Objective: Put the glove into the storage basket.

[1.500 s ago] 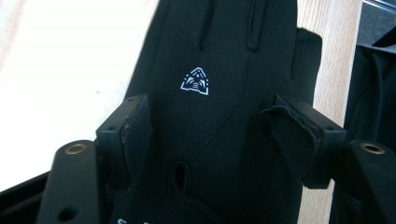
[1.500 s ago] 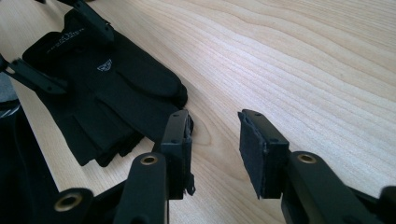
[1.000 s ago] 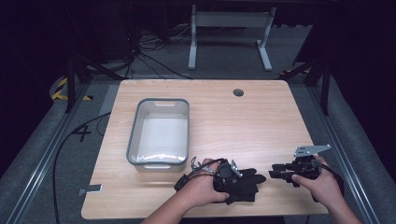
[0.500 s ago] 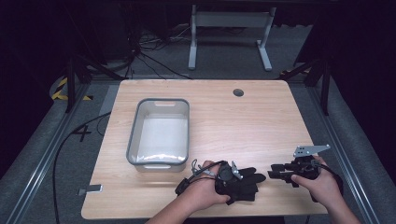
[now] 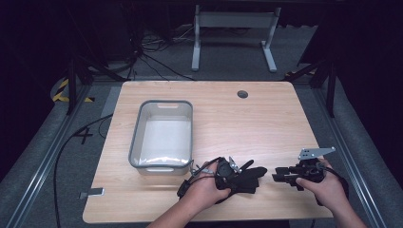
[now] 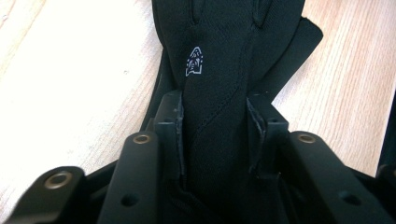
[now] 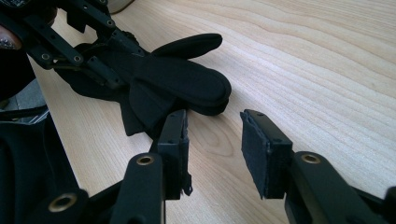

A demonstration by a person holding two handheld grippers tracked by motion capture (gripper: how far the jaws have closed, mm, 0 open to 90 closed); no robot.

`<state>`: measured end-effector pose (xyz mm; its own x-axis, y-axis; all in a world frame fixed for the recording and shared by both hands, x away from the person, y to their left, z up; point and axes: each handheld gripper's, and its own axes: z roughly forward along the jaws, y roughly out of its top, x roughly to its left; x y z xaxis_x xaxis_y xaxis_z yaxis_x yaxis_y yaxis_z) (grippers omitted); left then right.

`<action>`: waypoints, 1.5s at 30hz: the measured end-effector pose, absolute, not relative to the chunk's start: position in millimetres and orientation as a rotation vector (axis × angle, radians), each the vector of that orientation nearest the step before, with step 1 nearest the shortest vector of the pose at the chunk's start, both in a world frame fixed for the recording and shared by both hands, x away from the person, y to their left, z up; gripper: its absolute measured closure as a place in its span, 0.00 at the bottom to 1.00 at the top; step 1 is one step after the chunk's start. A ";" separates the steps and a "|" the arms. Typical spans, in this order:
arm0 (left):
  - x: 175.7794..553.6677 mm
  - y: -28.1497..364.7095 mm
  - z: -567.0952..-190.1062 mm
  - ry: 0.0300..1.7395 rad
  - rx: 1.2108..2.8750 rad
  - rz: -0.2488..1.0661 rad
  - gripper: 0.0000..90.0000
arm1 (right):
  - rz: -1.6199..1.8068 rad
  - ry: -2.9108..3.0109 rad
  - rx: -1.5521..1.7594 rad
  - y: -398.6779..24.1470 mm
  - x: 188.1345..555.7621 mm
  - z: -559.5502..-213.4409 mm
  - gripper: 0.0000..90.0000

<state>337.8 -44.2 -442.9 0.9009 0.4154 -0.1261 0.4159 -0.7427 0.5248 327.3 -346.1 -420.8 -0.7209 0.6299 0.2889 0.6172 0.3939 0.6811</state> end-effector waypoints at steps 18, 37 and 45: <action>338.8 -26.7 -393.5 0.740 2.394 -0.106 0.73 | 1.281 2.593 1.204 -352.4 327.9 -420.8 0.70; 351.8 -0.1 -337.1 0.816 2.335 -0.077 0.72 | 1.286 2.632 1.235 -347.4 331.6 -428.9 0.69; 356.8 13.4 -323.2 0.849 2.290 -0.059 0.72 | 1.286 2.634 1.257 -345.8 332.7 -431.0 0.69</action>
